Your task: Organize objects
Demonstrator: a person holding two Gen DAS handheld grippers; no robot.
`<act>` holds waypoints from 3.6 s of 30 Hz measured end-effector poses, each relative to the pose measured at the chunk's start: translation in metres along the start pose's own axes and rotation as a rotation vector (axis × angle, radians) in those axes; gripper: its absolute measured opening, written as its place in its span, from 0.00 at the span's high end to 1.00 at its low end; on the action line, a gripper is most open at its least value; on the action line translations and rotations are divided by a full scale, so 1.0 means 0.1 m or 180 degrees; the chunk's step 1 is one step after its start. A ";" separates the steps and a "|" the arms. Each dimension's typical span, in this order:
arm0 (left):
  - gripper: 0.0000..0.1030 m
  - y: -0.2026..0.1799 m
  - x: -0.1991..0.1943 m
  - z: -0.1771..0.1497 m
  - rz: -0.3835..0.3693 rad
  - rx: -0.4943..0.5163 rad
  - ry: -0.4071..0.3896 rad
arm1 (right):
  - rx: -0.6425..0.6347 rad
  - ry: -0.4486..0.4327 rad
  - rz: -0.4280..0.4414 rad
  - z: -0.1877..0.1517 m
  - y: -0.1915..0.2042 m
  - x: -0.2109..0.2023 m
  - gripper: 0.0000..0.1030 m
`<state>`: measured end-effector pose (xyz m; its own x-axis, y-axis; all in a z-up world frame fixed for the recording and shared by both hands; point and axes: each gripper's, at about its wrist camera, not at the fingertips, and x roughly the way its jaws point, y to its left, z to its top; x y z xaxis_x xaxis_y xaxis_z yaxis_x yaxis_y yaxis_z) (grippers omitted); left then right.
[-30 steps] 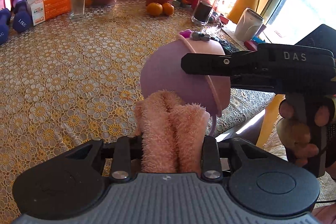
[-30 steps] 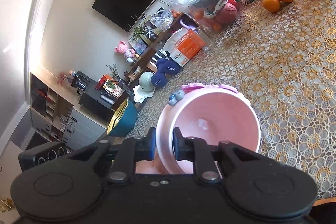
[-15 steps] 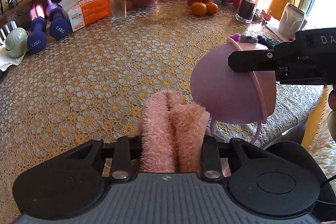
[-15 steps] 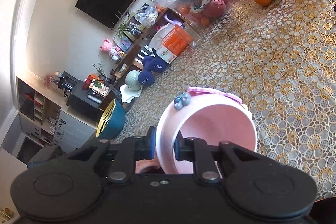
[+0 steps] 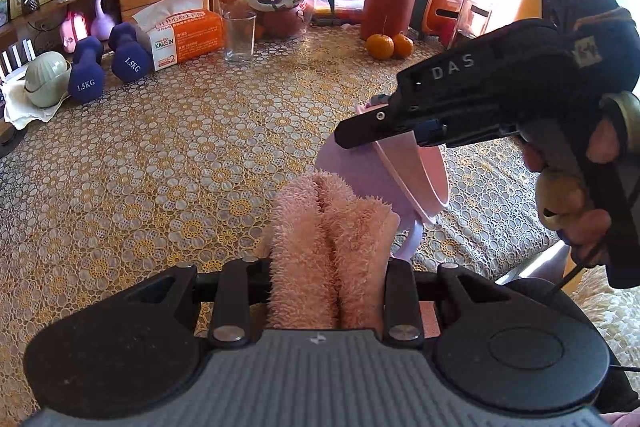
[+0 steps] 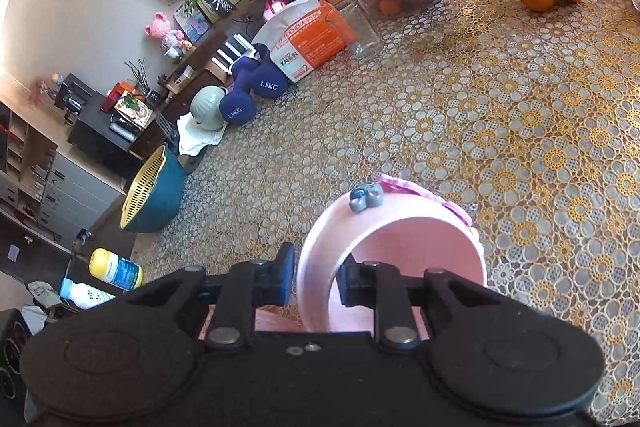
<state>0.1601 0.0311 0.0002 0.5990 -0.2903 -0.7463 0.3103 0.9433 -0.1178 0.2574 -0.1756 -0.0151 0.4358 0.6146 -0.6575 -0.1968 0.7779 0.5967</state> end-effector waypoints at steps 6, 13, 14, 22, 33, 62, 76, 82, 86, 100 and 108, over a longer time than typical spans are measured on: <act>0.71 0.13 0.01 -0.03 0.0001 -0.0096 -0.0021 | -0.0215 0.0082 -0.0162 0.13 0.18 0.13 0.67; 0.71 0.14 -0.10 -0.06 -0.0174 -0.0047 -0.0136 | -0.0317 0.0148 -0.0201 0.22 0.30 0.17 0.63; 0.71 0.08 -0.14 -0.06 -0.0228 0.0033 -0.0173 | -0.0359 0.0148 -0.0229 0.22 0.32 0.19 0.67; 0.71 -0.17 0.08 0.04 -0.0218 0.0233 -0.0141 | -0.0454 0.0155 -0.0134 0.08 0.42 0.28 0.85; 0.71 0.48 0.50 -0.07 -0.0064 -0.0496 0.0218 | -0.0276 0.0116 0.0026 0.05 0.32 0.28 0.85; 0.70 0.46 0.59 0.09 -0.0060 -0.0486 0.0214 | -0.0102 0.0180 0.0052 0.05 0.30 0.23 0.75; 0.70 0.60 0.57 0.12 -0.0004 -0.0536 0.0209 | -0.0526 0.0286 0.0117 0.10 0.43 -0.07 0.61; 0.70 0.58 0.59 0.13 0.0022 -0.0500 0.0224 | -0.1352 0.0253 0.0085 -0.04 0.39 -0.35 0.60; 0.70 0.57 0.61 0.13 0.0039 -0.0491 0.0240 | -0.2149 0.0421 -0.0046 -0.25 0.41 -0.41 0.63; 0.71 0.47 0.60 0.15 0.0123 -0.0394 0.0274 | -0.3353 0.0496 -0.0427 -0.79 0.39 -0.07 0.74; 0.70 0.45 0.58 0.15 0.0123 -0.0341 0.0245 | -0.3420 0.0525 -0.0411 -0.85 0.35 0.14 0.82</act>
<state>0.2197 0.0547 -0.0385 0.5494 -0.2440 -0.7991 0.2050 0.9665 -0.1542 0.1816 -0.1291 -0.0427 0.4009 0.4679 -0.7876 -0.8566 0.4964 -0.1411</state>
